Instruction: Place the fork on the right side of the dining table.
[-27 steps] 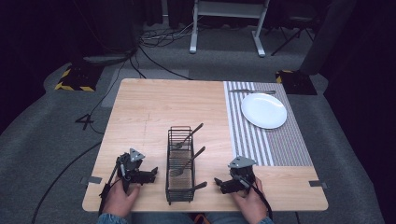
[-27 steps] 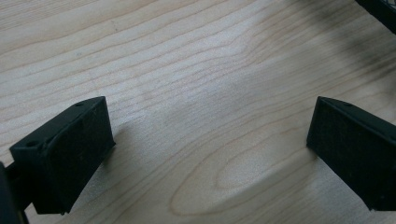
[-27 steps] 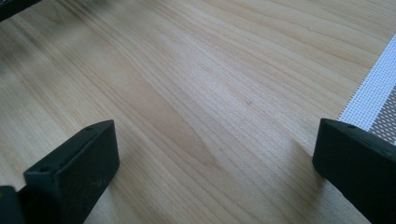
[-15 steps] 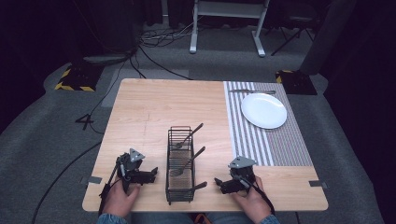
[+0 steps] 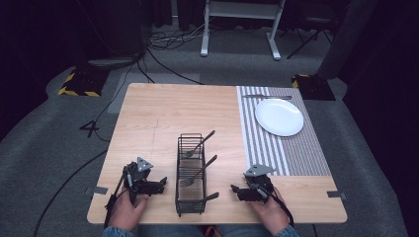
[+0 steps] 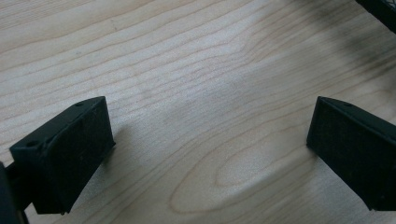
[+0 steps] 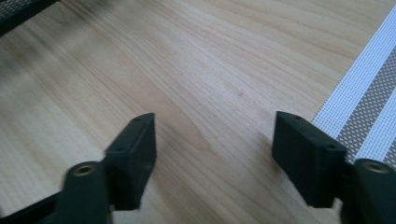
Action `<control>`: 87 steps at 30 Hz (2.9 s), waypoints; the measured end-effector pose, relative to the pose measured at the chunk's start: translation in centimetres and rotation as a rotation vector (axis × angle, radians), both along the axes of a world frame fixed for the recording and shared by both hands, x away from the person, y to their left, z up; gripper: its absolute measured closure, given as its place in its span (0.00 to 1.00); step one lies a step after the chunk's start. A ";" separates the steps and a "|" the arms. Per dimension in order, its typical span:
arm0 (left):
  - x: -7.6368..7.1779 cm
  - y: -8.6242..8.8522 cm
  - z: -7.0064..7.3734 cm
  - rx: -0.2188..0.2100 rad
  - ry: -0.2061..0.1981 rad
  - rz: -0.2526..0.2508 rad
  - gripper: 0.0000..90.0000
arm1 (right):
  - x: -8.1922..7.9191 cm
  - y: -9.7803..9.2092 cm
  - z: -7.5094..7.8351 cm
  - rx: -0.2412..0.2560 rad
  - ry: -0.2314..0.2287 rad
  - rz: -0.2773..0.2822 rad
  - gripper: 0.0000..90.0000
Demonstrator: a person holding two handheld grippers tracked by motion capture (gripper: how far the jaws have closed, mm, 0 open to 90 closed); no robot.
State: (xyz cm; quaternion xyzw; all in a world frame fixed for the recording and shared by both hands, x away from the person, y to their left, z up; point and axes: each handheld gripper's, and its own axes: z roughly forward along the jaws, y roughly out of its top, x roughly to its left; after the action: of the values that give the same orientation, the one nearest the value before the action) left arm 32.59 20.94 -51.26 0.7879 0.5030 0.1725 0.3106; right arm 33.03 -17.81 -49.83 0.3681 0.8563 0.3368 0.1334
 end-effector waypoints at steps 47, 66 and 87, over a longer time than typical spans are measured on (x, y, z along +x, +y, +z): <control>0.1 0.0 0.1 0.007 0.005 -0.009 0.00 | 7.3 4.0 15.3 0.224 0.108 0.075 0.60; 0.1 0.0 0.1 0.004 0.005 -0.008 0.00 | 9.4 7.8 14.8 0.237 0.153 0.083 0.75; 0.1 0.0 0.0 0.004 0.005 -0.007 0.00 | 8.6 8.3 16.8 0.240 0.119 0.106 0.96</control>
State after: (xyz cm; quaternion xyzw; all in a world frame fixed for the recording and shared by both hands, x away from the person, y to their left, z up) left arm 32.67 20.97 -51.21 0.7906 0.5006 0.1704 0.3086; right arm 41.60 -9.54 -33.03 0.3549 0.8346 0.4209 0.0193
